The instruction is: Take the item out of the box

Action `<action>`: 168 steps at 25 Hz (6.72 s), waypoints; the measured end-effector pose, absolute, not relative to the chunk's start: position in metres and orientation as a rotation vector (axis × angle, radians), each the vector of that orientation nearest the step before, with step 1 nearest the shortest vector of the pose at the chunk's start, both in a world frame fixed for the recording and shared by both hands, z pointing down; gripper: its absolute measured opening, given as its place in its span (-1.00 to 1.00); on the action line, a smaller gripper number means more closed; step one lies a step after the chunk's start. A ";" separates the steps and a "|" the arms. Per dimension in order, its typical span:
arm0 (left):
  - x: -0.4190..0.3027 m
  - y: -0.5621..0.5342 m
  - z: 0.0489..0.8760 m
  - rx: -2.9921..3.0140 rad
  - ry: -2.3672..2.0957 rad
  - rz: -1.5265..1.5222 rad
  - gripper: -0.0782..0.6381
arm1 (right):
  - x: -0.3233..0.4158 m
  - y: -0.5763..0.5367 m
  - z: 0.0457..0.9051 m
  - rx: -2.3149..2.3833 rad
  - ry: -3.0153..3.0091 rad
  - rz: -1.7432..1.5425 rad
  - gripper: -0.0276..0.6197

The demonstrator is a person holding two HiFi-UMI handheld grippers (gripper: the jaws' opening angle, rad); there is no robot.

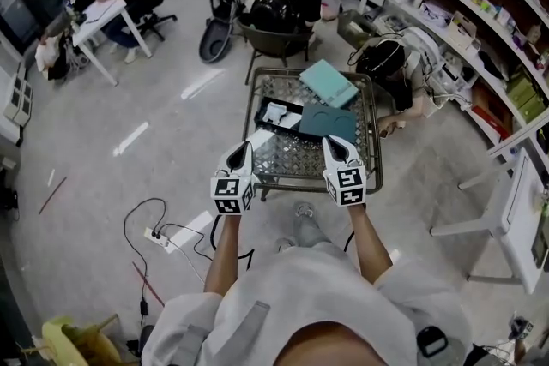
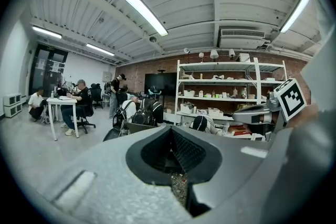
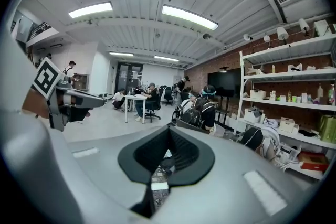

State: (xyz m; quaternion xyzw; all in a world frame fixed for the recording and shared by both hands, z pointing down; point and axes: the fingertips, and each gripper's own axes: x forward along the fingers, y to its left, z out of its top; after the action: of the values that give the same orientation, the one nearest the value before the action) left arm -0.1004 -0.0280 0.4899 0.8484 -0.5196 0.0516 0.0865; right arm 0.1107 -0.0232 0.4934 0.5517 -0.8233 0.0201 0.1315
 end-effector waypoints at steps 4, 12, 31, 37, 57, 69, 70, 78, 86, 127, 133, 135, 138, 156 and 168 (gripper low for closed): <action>-0.101 -0.039 0.496 2.511 -1.557 0.159 -0.78 | 0.110 -0.040 0.500 1.594 -2.396 0.075 -0.92; -0.116 -0.094 0.500 2.483 -1.594 0.173 -0.78 | 0.102 -0.098 0.509 1.565 -2.407 0.082 -0.92; -0.095 -0.273 0.481 2.447 -1.669 0.178 -0.77 | 0.125 -0.290 0.485 1.492 -2.460 0.026 -0.92; -0.098 -0.303 0.482 2.420 -1.700 0.195 -0.78 | 0.121 -0.323 0.485 1.428 -2.491 0.021 -0.92; -0.097 -0.331 0.515 2.381 -1.666 0.277 -0.78 | 0.104 -0.353 0.527 1.333 -2.491 0.091 -0.92; -0.120 -0.338 0.555 2.365 -1.566 0.302 -0.78 | 0.075 -0.348 0.576 1.325 -2.395 0.183 -0.92; -0.122 -0.338 0.560 2.361 -1.558 0.304 -0.77 | 0.072 -0.347 0.581 1.319 -2.387 0.190 -0.91; -0.128 -0.327 0.597 2.320 -1.503 0.328 -0.78 | 0.061 -0.330 0.616 1.281 -2.337 0.258 -0.92; -0.139 -0.308 0.634 2.267 -1.467 0.361 -0.78 | 0.044 -0.313 0.656 1.211 -2.294 0.297 -0.92; -0.157 -0.274 0.677 2.156 -1.476 0.367 -0.77 | 0.002 -0.271 0.792 0.516 -2.054 0.216 0.32; -0.162 -0.272 0.678 2.147 -1.486 0.353 -0.77 | -0.014 -0.291 0.801 0.533 -2.043 0.266 0.24; -0.163 -0.272 0.678 2.143 -1.487 0.350 -0.78 | -0.017 -0.296 0.807 0.524 -2.024 0.280 0.22; -0.165 -0.272 0.679 2.133 -1.489 0.349 -0.77 | -0.021 -0.298 0.819 0.486 -1.983 0.299 0.22; -0.174 -0.266 0.693 2.103 -1.483 0.350 -0.77 | -0.046 -0.307 0.871 0.390 -1.846 0.314 0.18; -0.178 -0.263 0.694 2.095 -1.479 0.350 -0.77 | -0.054 -0.300 0.870 0.367 -1.867 0.416 0.02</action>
State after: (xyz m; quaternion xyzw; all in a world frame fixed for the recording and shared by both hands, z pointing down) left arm -0.1777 -0.2625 0.6941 0.7788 -0.5496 0.1301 0.2730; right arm -0.0543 -0.2999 0.8698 0.1557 -0.7929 0.1765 0.5620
